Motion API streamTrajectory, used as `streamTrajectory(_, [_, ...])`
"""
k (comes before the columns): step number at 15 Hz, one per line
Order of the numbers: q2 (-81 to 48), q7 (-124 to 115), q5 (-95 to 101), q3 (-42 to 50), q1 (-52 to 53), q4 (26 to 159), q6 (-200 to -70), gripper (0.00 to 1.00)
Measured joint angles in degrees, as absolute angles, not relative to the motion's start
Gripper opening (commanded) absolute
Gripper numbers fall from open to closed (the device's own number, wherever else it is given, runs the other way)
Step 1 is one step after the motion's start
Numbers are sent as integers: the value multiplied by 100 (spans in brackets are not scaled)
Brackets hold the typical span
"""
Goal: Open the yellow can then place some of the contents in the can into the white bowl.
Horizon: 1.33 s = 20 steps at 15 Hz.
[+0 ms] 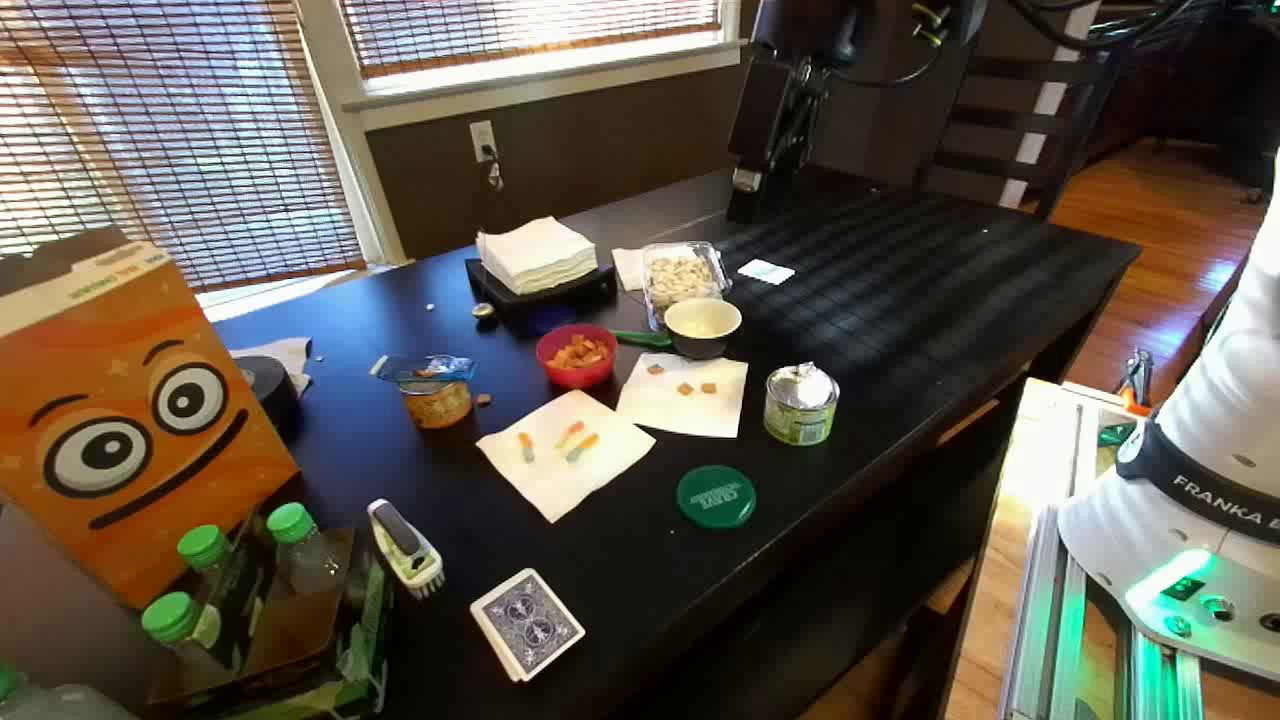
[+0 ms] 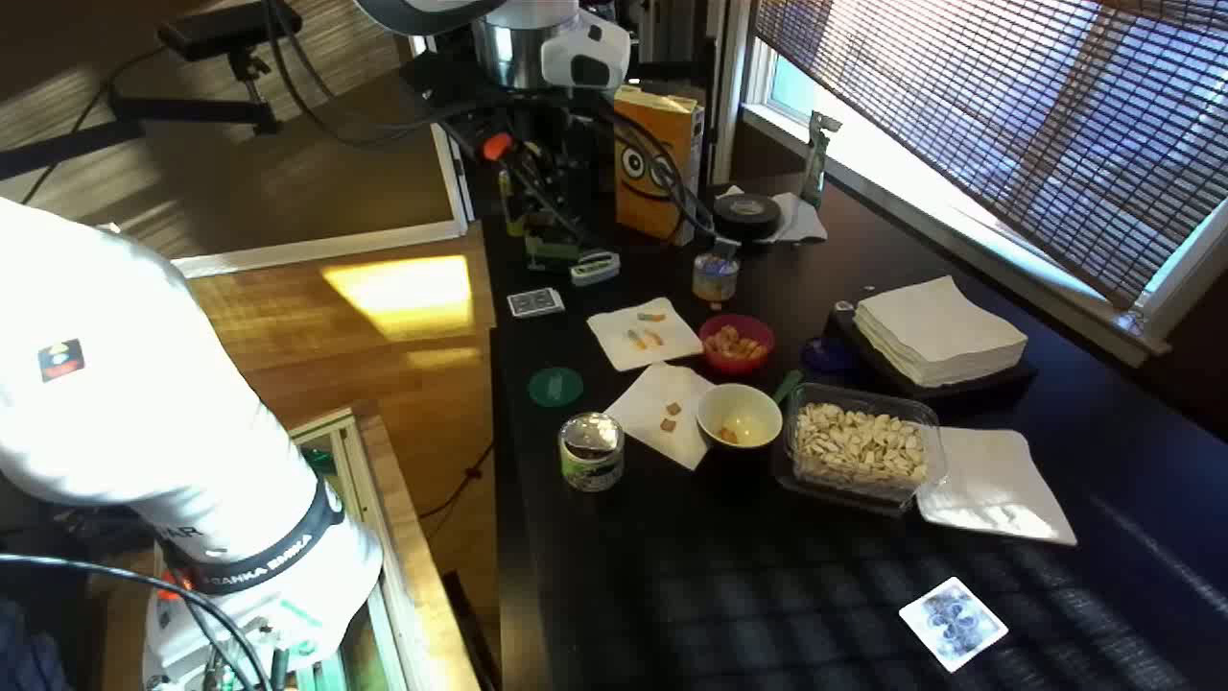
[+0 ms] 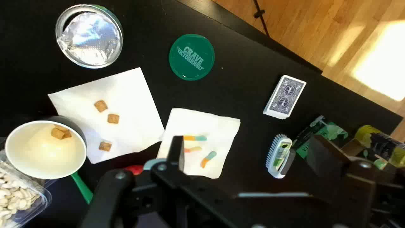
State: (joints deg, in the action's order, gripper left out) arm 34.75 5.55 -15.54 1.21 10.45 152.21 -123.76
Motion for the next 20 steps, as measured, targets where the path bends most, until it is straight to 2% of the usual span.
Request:
streamTrajectory(13, [3449,307,-1531,71,861,15340,-12472,100])
streamTrajectory(20, [3036,-29,-1517,10,439,15893,-13969,100])
